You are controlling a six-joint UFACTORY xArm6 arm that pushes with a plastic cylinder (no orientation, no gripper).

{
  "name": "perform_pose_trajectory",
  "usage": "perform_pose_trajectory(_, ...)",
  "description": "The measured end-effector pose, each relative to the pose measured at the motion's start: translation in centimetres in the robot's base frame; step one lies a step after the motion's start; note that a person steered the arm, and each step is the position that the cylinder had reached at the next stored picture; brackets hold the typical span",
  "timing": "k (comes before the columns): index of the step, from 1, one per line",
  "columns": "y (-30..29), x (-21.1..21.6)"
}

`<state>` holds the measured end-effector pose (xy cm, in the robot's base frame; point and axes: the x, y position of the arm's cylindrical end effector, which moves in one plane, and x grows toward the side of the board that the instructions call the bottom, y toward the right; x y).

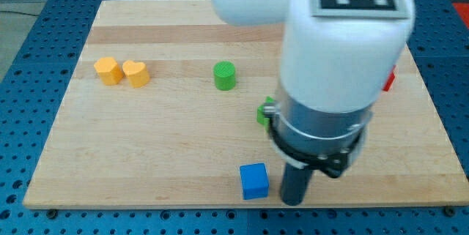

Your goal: Slightly move the blue cube towards blue triangle

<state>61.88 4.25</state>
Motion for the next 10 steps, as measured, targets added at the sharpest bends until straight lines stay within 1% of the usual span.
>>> perform_pose_trajectory(1,-6.4,-0.3)
perform_pose_trajectory(3,-12.7,-3.1)
perform_pose_trajectory(4,-18.4,-4.1)
perform_pose_trajectory(5,-21.3,-5.2)
perform_pose_trajectory(6,-20.6,-6.2)
perform_pose_trajectory(8,-14.6,-6.2)
perform_pose_trajectory(9,-12.6,-6.2)
perform_pose_trajectory(10,-12.6,-6.2)
